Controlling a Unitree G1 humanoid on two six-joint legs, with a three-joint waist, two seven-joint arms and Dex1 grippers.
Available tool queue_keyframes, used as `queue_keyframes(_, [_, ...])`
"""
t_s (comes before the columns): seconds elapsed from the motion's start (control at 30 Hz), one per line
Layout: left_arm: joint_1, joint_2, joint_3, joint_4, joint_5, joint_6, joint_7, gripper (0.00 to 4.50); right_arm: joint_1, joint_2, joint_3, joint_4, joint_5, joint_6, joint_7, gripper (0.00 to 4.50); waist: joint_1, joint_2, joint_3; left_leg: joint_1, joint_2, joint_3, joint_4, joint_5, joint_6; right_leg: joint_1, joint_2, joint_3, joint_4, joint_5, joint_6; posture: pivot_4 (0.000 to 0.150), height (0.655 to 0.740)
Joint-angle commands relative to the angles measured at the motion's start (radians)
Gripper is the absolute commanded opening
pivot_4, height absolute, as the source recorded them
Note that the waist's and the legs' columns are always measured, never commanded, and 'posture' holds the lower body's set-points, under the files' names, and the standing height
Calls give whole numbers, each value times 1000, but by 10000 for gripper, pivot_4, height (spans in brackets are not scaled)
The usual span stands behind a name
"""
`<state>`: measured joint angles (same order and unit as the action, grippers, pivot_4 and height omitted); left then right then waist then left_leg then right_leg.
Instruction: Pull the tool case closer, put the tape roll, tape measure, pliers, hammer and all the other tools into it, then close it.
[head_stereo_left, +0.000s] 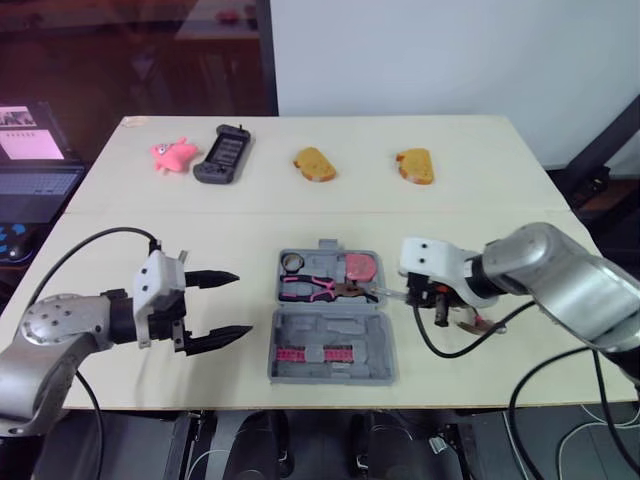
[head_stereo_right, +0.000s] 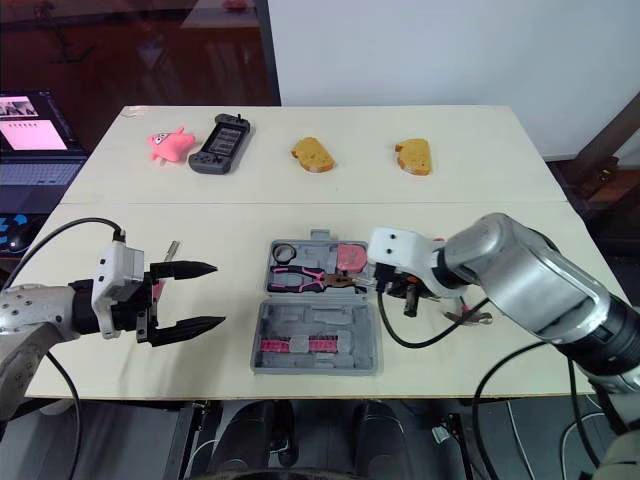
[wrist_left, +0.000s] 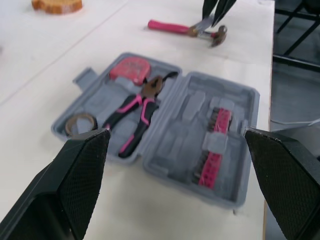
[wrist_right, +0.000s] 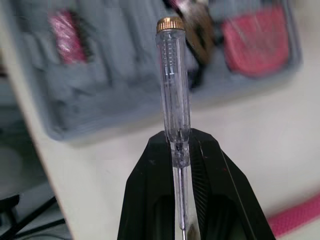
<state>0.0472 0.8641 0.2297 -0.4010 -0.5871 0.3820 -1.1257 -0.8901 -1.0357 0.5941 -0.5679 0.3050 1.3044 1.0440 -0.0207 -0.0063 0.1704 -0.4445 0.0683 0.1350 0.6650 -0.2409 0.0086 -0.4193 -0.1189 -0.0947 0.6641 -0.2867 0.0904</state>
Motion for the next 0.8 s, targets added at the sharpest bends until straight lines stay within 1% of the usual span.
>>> queue_keyframes(0.03, [55, 15, 83, -15, 10, -37, -7, 45000, -169, 52, 129, 44, 34, 58, 96, 120, 1, 0, 0, -1, 0, 0, 0, 0, 0, -2, 0, 0, 0, 0, 0, 1500, 7188])
queue_keyframes(0.13, [126, 4, 126, -23, 20, -63, -6, 45000, -279, 157, 225, 169, 21, 73, 102, 120, -3, 0, 0, 0, 0, 0, 0, 0, 0, -2, 0, 0, 0, 0, 0, 1500, 7188])
queue_keyframes(0.27, [247, -66, 171, -36, 26, -131, 10, 45000, -356, 319, 343, 359, -25, 33, 84, 120, -7, 0, 0, -1, 0, 1, 0, 0, 0, -3, -1, 0, 1, 0, 0, 1500, 7188])
queue_keyframes(0.37, [285, -101, 181, -49, 26, -156, 26, 45000, -377, 370, 374, 422, -33, 22, 89, 120, 0, -1, -1, -3, 0, 2, 0, 0, 0, -3, -1, 0, 1, 0, 0, 1500, 7188])
queue_keyframes(0.5, [410, -144, 197, -97, 39, -183, 35, 45000, -399, 448, 450, 466, -22, 51, 99, 120, -1, -1, -1, -3, 0, 2, 1, 0, 1, -5, -1, 0, 1, 1, 0, 1500, 7188])
queue_keyframes(0.6, [465, -168, 173, -142, 42, -187, 54, 45000, -400, 526, 472, 518, -27, 65, 72, 120, -2, -1, -1, -3, 0, 1, 1, 0, 1, -5, -1, 0, 1, 1, -1, 1500, 7188])
queue_keyframes(0.67, [482, -187, 142, -149, 67, -204, 68, 45000, -392, 565, 504, 555, -45, 51, 54, 120, -1, -1, -1, -3, 0, 1, 1, 0, 0, -5, 0, 0, 2, 1, -1, 1500, 7188])
queue_keyframes(0.8, [458, -217, 78, -125, 132, -236, 114, 45000, -378, 595, 541, 622, -83, 2, 30, 120, 6, -1, -1, -3, -1, 1, 1, 0, 0, -5, -1, 0, 1, 1, -1, 1500, 7188])
